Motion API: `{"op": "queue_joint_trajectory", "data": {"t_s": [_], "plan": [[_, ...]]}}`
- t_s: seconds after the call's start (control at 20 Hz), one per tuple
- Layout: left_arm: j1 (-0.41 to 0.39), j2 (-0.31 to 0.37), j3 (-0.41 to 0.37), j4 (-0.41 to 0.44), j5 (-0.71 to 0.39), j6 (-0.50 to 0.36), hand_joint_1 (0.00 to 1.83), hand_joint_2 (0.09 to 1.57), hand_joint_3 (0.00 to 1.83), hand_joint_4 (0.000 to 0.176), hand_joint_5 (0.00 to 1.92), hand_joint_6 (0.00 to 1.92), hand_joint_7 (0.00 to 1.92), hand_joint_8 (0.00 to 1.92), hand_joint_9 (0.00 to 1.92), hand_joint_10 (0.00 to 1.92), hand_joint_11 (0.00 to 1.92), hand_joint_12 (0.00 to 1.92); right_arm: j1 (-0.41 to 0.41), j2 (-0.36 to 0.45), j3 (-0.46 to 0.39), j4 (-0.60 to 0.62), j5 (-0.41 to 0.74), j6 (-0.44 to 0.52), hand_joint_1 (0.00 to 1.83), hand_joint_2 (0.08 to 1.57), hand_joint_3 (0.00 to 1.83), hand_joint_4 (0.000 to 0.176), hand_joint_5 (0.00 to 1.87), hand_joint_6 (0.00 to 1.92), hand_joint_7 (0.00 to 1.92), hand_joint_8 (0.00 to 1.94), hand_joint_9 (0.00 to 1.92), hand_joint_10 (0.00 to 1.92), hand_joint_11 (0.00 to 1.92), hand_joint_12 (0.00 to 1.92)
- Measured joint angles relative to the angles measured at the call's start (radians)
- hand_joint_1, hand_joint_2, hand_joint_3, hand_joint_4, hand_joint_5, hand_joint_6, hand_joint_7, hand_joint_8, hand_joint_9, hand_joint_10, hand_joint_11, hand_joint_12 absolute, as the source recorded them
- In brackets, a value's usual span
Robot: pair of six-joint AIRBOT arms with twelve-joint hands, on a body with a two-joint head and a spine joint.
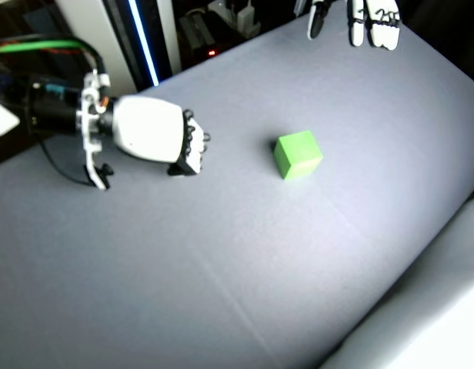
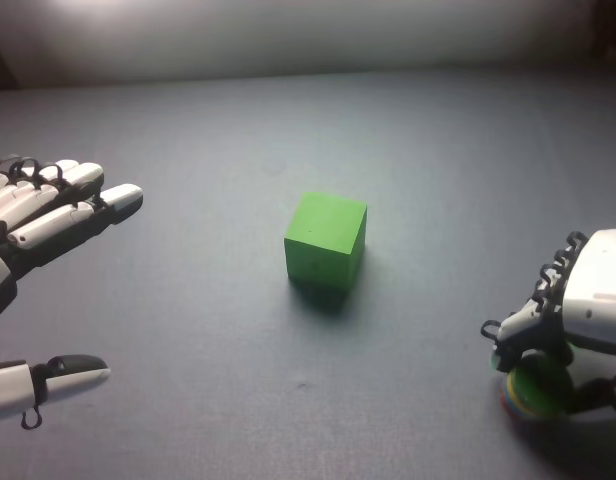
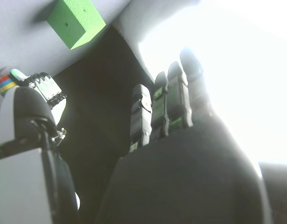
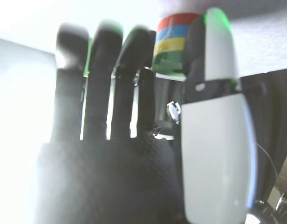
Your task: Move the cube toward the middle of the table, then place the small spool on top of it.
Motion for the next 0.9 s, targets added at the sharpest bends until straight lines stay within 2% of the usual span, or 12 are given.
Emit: {"op": "queue_joint_trajectory", "data": {"t_s": [0.1,0.15,0.25,0.35,0.4,0.45,0.5,0.55,0.6,0.65,0.85,0.9], "plan": [[0.0,0.0,0.0,-0.001,0.0,0.0,0.86,1.0,0.0,0.117,0.16,0.0,0.09,0.0,0.07,0.0,0.0,0.41,0.0,-0.009,0.021,0.034,0.002,0.0,1.2,1.02,0.0,0.0,1.21,0.59,0.89,1.45,1.01,1.86,1.12,1.9],[0.002,-0.001,0.0,-0.001,-0.001,0.0,0.85,1.0,0.0,0.115,0.16,0.0,0.09,0.0,0.07,0.0,0.0,0.43,0.0,-0.014,0.03,0.044,0.003,0.0,1.19,1.02,0.0,0.0,1.19,0.62,0.83,1.6,0.95,1.91,1.06,1.92],[0.002,-0.01,0.0,-0.005,0.001,-0.004,0.85,1.0,0.0,0.113,0.16,0.0,0.07,0.0,0.05,0.0,0.0,0.41,0.0,-0.032,0.051,0.065,0.001,-0.001,1.18,1.04,0.0,0.0,1.15,0.7,0.83,1.55,0.91,1.88,1.01,1.92],[0.002,-0.01,0.0,-0.001,0.0,-0.005,0.85,1.0,0.0,0.117,0.16,0.0,0.08,0.0,0.05,0.0,0.0,0.41,0.0,-0.045,0.06,0.07,-0.003,0.0,1.18,1.05,0.0,0.0,1.11,0.77,0.89,1.3,0.87,1.63,0.81,1.92],[0.002,-0.01,0.0,-0.003,0.0,-0.005,0.86,0.99,0.0,0.12,0.16,0.0,0.08,0.0,0.05,0.0,0.0,0.42,0.0,-0.052,0.064,0.071,-0.009,0.0,1.18,1.04,0.0,0.0,1.14,0.71,0.96,1.12,0.92,1.52,0.83,1.89],[0.002,-0.01,0.0,-0.004,0.0,-0.005,0.86,0.99,0.0,0.114,0.16,0.0,0.08,0.0,0.05,0.0,0.0,0.43,0.0,-0.052,0.065,0.072,-0.013,0.0,1.26,1.07,0.0,0.0,1.12,0.58,1.04,1.11,0.93,1.41,0.86,1.82],[0.002,-0.01,0.0,-0.004,0.0,-0.005,0.87,1.0,0.0,0.115,0.16,0.0,0.08,0.0,0.06,0.0,0.0,0.43,0.0,-0.052,0.065,0.076,-0.017,-0.001,1.27,1.09,0.0,0.0,1.06,0.63,1.04,1.12,0.89,1.3,0.79,1.73],[0.002,-0.01,0.0,-0.004,0.0,-0.007,0.86,1.0,0.0,0.121,0.16,0.0,0.08,0.0,0.06,0.0,0.0,0.45,0.004,-0.052,0.065,0.078,-0.024,-0.004,1.12,1.01,0.0,0.0,0.87,0.23,0.81,0.75,0.74,1.12,0.6,1.6],[0.004,-0.01,0.0,-0.004,0.0,-0.007,0.88,1.0,0.0,0.122,0.16,0.0,0.08,0.0,0.06,0.0,0.0,0.47,0.004,-0.052,0.065,0.078,-0.027,-0.007,1.08,0.98,0.0,0.0,0.75,0.06,0.69,0.39,0.62,0.74,0.43,1.34],[0.007,-0.01,0.0,-0.003,-0.001,-0.008,0.88,1.0,0.0,0.119,0.16,0.0,0.08,0.0,0.06,0.0,0.0,0.47,0.004,-0.052,0.065,0.079,-0.027,-0.011,1.05,0.97,0.0,0.0,0.7,0.02,0.7,0.16,0.63,0.52,0.37,1.28],[0.009,-0.01,0.0,-0.008,0.001,-0.011,0.85,1.0,0.0,0.114,0.17,0.01,0.07,0.0,0.06,0.0,0.0,0.43,0.004,-0.052,0.065,0.077,-0.042,-0.014,0.98,0.94,0.0,0.008,0.56,0.0,0.65,0.01,0.66,0.43,0.39,1.35],[0.009,-0.01,0.0,-0.008,-0.001,-0.011,0.85,0.99,0.0,0.115,0.18,0.0,0.09,0.01,0.07,0.0,0.0,0.45,0.004,-0.05,0.065,0.077,-0.041,-0.013,0.99,0.96,0.0,0.012,0.52,0.0,0.61,0.0,0.63,0.3,0.28,1.31]]}}
